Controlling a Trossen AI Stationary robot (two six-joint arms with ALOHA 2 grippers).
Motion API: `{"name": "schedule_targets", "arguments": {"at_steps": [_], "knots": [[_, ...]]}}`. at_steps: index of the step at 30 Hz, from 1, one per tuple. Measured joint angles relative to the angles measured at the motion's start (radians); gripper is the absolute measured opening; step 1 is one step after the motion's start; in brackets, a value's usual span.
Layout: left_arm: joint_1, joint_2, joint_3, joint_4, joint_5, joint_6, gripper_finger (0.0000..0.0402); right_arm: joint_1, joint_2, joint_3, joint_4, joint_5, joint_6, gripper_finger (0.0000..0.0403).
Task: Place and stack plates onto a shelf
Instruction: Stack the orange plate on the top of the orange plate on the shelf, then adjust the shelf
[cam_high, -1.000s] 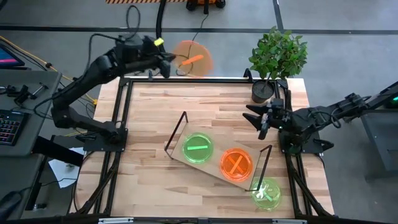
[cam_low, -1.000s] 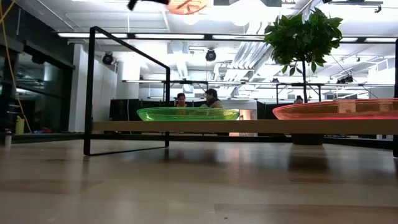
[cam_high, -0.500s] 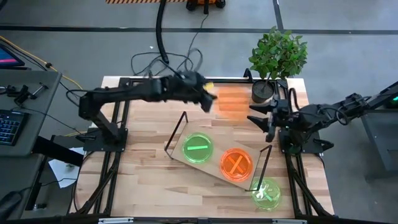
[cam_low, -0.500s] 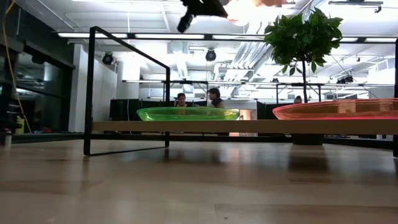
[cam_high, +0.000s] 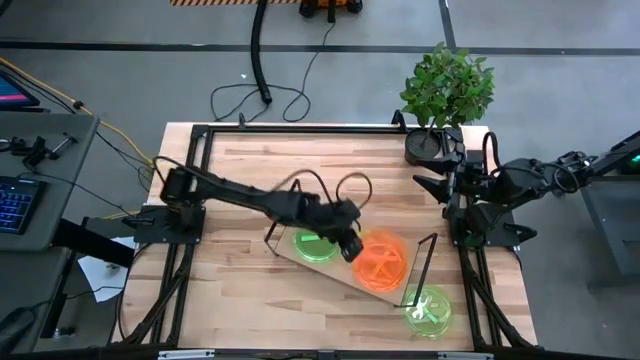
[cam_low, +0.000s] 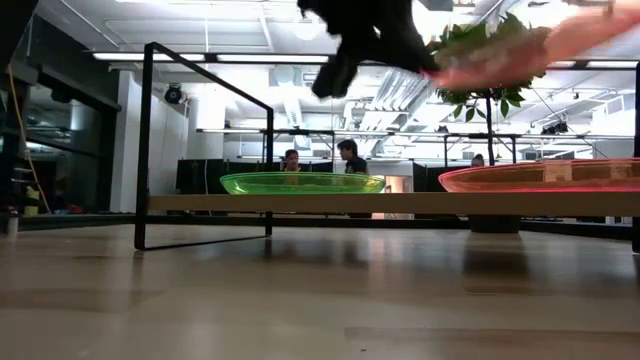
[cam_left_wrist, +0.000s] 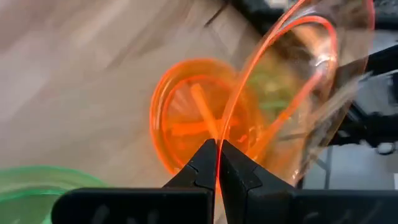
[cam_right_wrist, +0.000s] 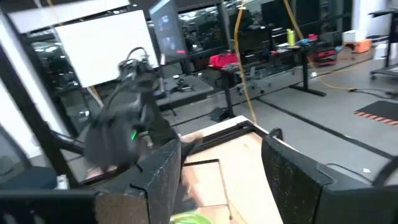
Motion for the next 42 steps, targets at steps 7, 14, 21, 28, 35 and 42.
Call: {"name": "schedule_targets", "arguments": {"at_steps": [7,14,21,28,35,42], "knots": [[-0.025,0.096,0.0,0.026,-0.049,-0.043,0.0,0.0,0.016,0.0,-0.015,0.029,-0.008,0.0209],[-0.024,0.126,0.0,0.043,-0.037,-0.034,0.0,0.0,0.022,0.0,-0.016,0.038,-0.008,0.0209],[-0.024,0.135,0.001,0.052,-0.035,-0.009,0.0012,0.0,0.022,0.0,-0.015,0.039,-0.008,0.0209],[-0.014,0.135,0.001,0.07,-0.045,0.039,0.0078,0.0,0.022,0.0,-0.003,0.039,0.002,0.0209],[0.057,0.074,0.0,0.061,0.018,0.11,0.0125,0.0,0.035,0.0,0.031,0.038,0.004,0.0209],[0.131,-0.1,-0.001,0.046,0.036,0.268,0.0129,0.0,0.066,0.0,0.024,-0.05,0.027,0.0209]]}}
